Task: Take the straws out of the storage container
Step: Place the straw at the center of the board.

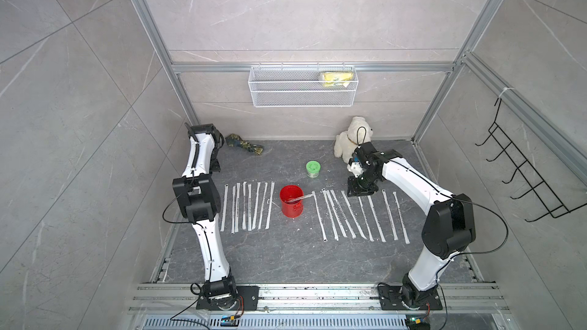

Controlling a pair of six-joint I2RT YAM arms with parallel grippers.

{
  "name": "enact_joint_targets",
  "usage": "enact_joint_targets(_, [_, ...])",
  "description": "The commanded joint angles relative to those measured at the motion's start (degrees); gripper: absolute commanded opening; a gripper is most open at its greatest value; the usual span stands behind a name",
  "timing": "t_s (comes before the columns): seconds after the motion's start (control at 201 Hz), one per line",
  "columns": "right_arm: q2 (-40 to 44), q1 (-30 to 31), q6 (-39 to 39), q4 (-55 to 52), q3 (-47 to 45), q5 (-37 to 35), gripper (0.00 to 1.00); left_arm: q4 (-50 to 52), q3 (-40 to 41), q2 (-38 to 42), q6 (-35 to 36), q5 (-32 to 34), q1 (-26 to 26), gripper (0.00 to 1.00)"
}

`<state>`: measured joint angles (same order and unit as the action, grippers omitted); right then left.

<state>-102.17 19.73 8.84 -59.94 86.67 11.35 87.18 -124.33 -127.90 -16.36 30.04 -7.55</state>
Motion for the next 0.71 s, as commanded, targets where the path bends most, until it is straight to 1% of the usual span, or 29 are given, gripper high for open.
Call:
enact_joint_targets(0.0, [-1.4,0.5,0.9,-0.8,-0.1,-0.7,0.42,7.2,2.0,-0.1,1.4,0.4,-0.1,0.01])
enact_joint_targets(0.179, [-2.6,0.7,0.8,-0.2,-0.2,-0.6,0.42,4.0,5.4,0.5,2.1,-1.0,-0.3,0.02])
enact_joint_targets(0.448, [-2.9,0.9,0.8,-0.1,-0.8,-1.1,0.42,1.9,6.2,-0.2,3.1,-2.1,-0.7,0.08])
enact_joint_targets(0.702, [-2.4,1.0,1.0,-0.7,-0.4,-1.7,0.42,0.5,6.6,-0.5,3.7,-2.0,-1.2,0.21])
